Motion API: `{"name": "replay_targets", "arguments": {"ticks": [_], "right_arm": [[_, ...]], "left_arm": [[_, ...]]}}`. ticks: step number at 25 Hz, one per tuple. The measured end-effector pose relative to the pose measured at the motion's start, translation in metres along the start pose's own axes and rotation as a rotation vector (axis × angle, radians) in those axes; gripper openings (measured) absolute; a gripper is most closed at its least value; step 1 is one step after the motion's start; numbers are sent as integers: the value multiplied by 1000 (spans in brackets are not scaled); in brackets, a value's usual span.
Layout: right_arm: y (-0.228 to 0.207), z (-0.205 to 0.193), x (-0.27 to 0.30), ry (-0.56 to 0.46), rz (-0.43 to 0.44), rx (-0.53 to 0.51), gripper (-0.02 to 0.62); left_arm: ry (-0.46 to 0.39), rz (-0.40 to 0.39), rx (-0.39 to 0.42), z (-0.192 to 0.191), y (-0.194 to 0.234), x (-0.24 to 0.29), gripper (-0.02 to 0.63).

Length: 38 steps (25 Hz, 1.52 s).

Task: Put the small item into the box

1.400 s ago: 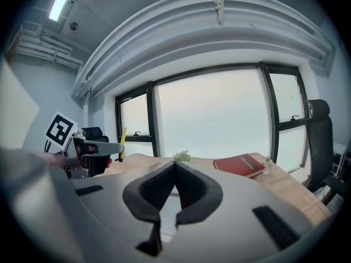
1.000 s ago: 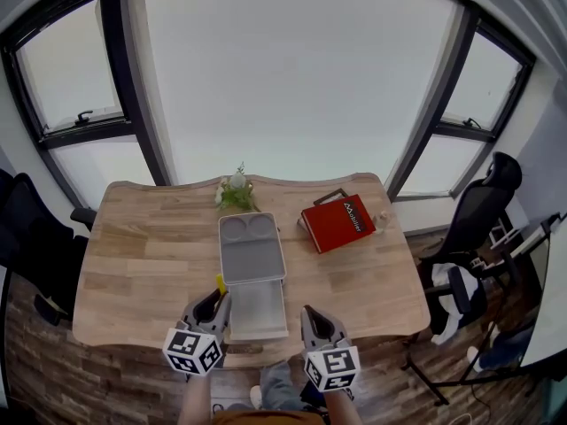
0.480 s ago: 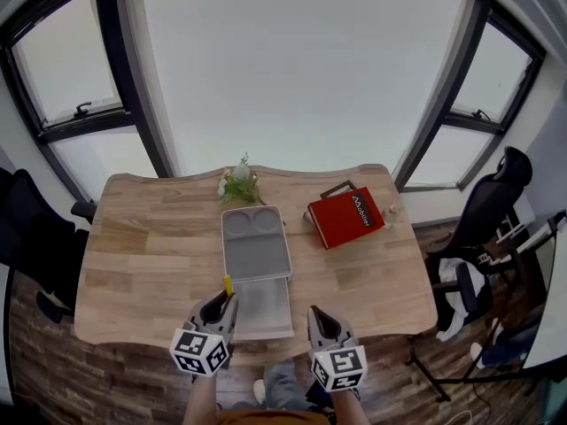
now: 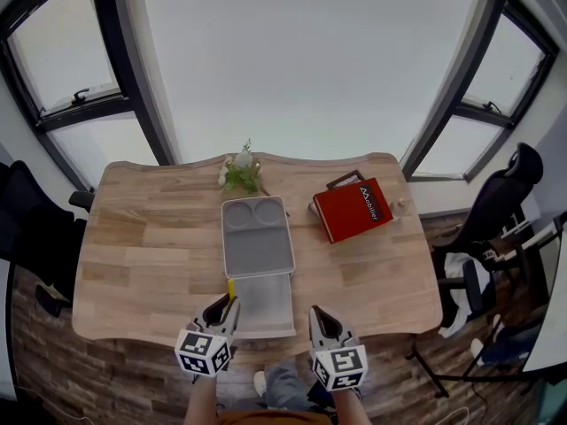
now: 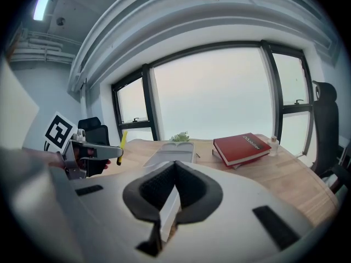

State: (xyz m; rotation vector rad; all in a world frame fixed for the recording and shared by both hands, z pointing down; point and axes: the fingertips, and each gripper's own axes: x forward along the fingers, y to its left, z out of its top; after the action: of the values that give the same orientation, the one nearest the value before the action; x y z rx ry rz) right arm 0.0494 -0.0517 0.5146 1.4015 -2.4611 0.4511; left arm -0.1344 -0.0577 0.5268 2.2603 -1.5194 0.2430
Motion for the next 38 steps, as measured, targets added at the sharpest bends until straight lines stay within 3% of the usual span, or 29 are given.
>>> {"name": "replay_targets", "arguments": {"ticks": [9,13,21,27,34,38], "right_arm": [[-9,-28,9,73,-12,-27,3],[-11,-37,18,95,-12,-17,3],[-26,-59,26,151,-34,33,3],[-35,-64,32,164,-55,54,3],[-47,-67,36,160,-73,82,3],[-53,-67,36,154,-80,94,3]], "left_arm": [[100,-41,34,-30,-5,17,63],[189,-80,76,-47,-6,28,63],[355,-87,239,-79,-10,48,63],[506,-145,344,-104,-15,59,63],[681,-201,371,-125,-21,68,63],[731,-205,324,-130,-22,73,63]]}}
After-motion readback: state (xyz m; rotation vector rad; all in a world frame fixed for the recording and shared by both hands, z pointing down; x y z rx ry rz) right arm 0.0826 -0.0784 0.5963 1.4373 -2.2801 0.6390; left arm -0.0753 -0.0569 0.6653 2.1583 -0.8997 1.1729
